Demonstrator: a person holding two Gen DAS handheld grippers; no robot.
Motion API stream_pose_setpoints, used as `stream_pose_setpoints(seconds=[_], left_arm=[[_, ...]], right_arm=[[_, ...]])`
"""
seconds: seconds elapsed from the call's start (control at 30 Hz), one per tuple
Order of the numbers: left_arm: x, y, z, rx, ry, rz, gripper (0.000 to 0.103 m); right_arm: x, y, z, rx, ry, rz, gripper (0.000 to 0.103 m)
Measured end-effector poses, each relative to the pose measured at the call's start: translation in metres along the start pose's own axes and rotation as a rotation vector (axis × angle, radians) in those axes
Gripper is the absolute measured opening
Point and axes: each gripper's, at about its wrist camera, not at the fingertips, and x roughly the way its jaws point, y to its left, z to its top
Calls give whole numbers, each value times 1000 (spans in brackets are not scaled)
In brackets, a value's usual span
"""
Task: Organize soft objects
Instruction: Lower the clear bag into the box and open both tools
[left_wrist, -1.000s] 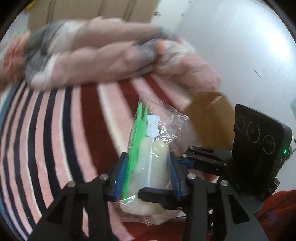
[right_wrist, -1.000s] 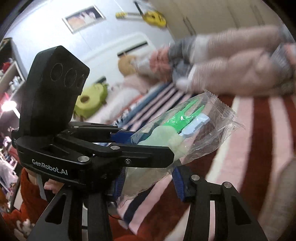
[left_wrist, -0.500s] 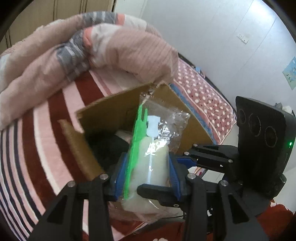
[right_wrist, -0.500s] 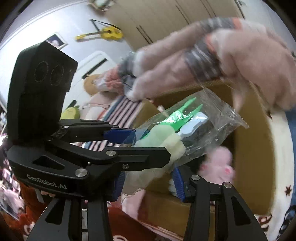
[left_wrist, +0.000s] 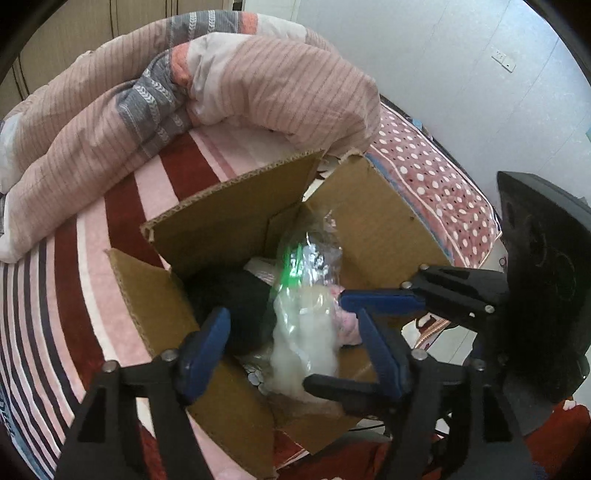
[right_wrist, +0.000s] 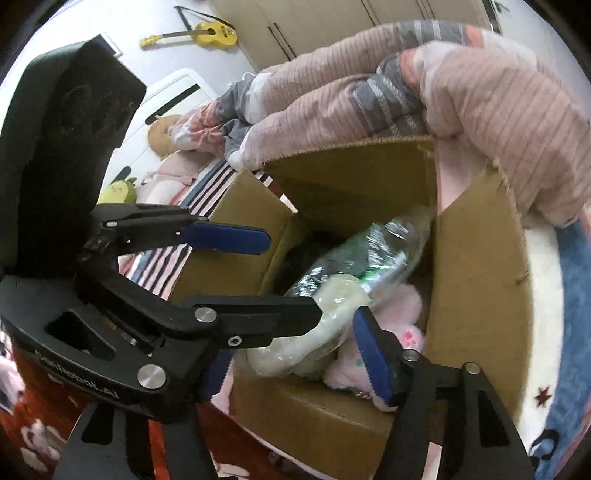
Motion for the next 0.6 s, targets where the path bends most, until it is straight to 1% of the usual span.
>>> stream_pose_setpoints(seconds=[0.03, 0.07, 0.1, 0.2, 0.23, 0.27, 0.3, 0.43, 0.53, 0.6], left_arm=[[-2, 1, 0, -4, -5, 1, 74], [-4, 2, 0, -11, -11, 10, 77], [-6, 3, -1, -16, -17, 11, 78], [-17, 6, -5, -41, -32, -4, 81], [-21, 7, -7, -49, -39, 2, 85], [-29, 8, -9, -52, -57, 10, 86], [-34, 8, -11, -53, -70, 18, 86], [-57, 16, -24, -75, -116, 68, 87], [-71, 25, -34, -101, -158, 103, 93], [-80, 32, -44, -117, -187, 143, 94]], right_arm=[[-2, 1, 0, -8, -8, -5, 63], [-9, -1, -5, -15, -16, -5, 67], [-9, 0, -5, -20, -23, -8, 70], [-19, 8, -5, -55, -46, -42, 75], [-22, 10, -6, -69, -55, -49, 77], [-26, 13, -6, -86, -68, -56, 82], [-31, 17, -6, -104, -80, -61, 85], [-42, 29, -8, -149, -116, -64, 85], [-46, 38, -8, -182, -143, -62, 87], [-46, 45, -8, -202, -161, -60, 89]])
